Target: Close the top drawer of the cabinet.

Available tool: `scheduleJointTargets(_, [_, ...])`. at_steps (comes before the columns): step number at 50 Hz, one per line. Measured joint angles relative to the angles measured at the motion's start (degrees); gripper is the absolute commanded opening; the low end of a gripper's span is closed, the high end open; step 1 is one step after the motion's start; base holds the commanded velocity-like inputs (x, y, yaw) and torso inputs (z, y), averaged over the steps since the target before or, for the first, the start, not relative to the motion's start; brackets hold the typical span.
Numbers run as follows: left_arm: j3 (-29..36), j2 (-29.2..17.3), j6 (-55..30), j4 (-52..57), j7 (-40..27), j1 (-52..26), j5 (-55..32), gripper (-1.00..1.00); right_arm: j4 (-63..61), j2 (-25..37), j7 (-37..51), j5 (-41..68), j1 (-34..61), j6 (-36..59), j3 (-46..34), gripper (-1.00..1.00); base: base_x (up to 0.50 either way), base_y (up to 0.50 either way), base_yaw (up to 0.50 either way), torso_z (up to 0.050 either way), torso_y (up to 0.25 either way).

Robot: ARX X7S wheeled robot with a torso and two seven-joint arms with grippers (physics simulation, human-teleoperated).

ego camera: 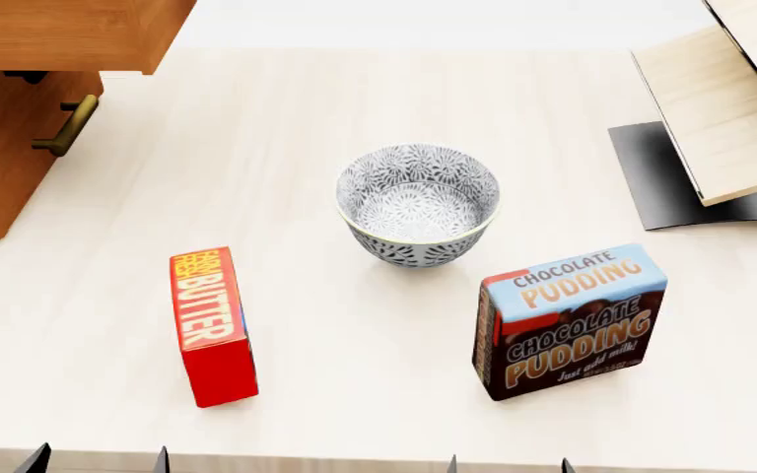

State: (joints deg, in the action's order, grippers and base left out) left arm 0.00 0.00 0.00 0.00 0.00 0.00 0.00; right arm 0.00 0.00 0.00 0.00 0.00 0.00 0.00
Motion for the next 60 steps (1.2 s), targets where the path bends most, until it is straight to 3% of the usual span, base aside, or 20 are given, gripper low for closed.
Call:
scheduleJointTargets(16, [2.2, -2.0, -0.2, -0.2, -1.6, -0.1, -2.1, 1.0, -0.1, 2.0, 2.2, 1.4, 0.6, 2.4, -2.7, 1.0, 0.0, 0.0, 0.0, 0.0, 0.0])
scheduleJointTargets(25, [1.4, -4.3, -21.3, 12.0, -2.1, -4.0, -7.9, 1.0, -11.4, 3.9, 3.7, 4.0, 3.9, 19.5, -2.4, 1.0, 0.0, 0.0, 0.0, 0.0, 0.0])
scheduleJointTargets(33, [-2.7, -6.2, -43.6, 26.6, -3.3, -9.5, -15.5, 1.0, -25.5, 5.9, 4.4, 7.3, 7.5, 36.8, -1.2, 1.0, 0.0, 0.0, 0.0, 0.0, 0.0])
scheduleJointTargets(40, [-6.1, -6.8, -57.5, 34.8, -4.4, -14.0, -20.6, 1.0, -33.5, 7.1, 4.7, 9.5, 10.2, 46.8, -0.1, 1.0, 0.0, 0.0, 0.0, 0.0, 0.0])
scheduleJointTargets(49, [-9.1, -7.1, -66.3, 40.0, -5.2, -17.1, -24.5, 1.0, -38.4, 8.3, 4.6, 11.2, 11.6, 52.1, 0.8, 1.0, 0.0, 0.0, 0.0, 0.0, 0.0])
scheduleJointTargets(60, [-9.5, -7.5, -69.0, 41.5, -5.5, -17.6, -26.3, 1.0, -39.9, 9.6, 4.1, 11.9, 11.4, 52.6, 0.4, 1.0, 0.0, 0.23, 0.0, 0.0, 0.0])
